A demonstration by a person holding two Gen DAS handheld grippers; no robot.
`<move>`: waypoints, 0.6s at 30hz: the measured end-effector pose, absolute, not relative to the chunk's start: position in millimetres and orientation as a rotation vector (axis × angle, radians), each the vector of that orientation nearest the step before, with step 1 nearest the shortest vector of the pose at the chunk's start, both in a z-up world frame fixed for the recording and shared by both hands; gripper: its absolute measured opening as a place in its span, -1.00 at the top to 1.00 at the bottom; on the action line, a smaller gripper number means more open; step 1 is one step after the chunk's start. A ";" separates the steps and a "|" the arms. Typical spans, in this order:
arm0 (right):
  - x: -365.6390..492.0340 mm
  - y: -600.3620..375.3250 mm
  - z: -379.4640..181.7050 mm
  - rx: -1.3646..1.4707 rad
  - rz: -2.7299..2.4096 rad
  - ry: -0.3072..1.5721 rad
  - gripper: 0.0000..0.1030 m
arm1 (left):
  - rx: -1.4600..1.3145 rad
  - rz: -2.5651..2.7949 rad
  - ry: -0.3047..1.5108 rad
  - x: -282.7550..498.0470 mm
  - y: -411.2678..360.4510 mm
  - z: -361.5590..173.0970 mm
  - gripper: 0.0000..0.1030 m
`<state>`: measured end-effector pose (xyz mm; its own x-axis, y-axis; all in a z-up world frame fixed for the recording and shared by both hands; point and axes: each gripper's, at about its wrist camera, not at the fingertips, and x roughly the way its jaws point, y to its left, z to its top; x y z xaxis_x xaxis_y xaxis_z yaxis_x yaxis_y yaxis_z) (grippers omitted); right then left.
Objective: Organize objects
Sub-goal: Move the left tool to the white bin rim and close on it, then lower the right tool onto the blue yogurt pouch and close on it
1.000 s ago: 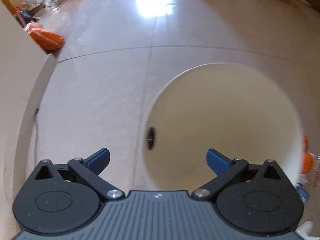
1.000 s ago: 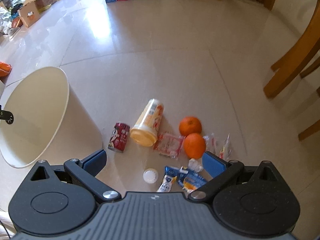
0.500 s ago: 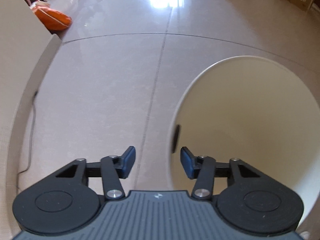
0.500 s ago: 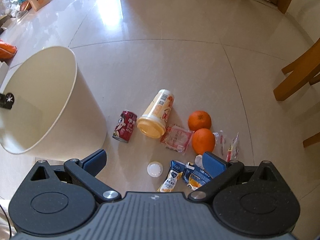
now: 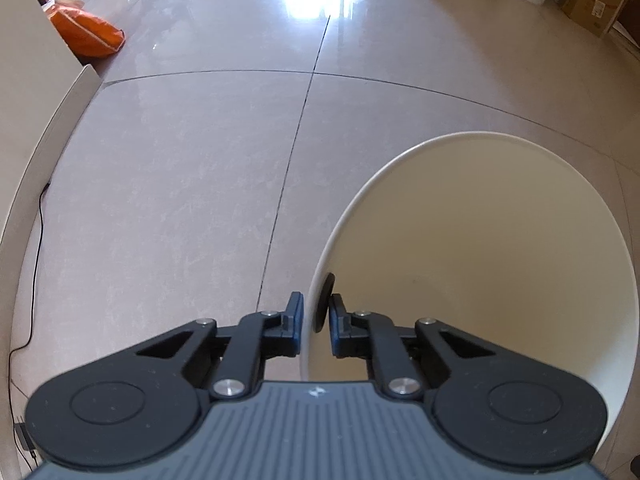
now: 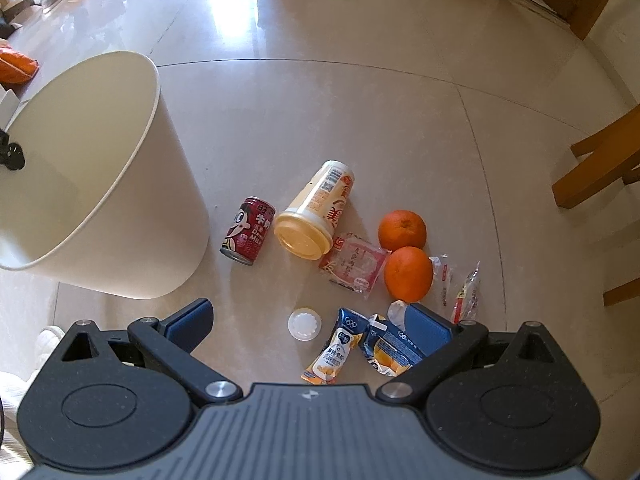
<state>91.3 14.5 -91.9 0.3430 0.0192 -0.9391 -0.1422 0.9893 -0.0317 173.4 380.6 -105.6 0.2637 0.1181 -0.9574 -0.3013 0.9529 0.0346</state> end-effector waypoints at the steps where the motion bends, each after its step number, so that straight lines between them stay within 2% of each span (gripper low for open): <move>1: 91.2 14.9 -92.5 -0.116 0.110 1.213 -1.00 | -0.171 0.285 1.275 174.4 381.2 -105.0 0.77; 11: 77.6 7.0 -91.6 -0.121 0.190 1.027 -1.00 | -0.046 0.242 1.278 191.6 376.9 -109.5 0.71; 18: 83.4 -13.7 -132.5 -0.210 0.089 1.186 -1.00 | -0.037 0.230 1.283 189.0 359.0 -99.7 0.69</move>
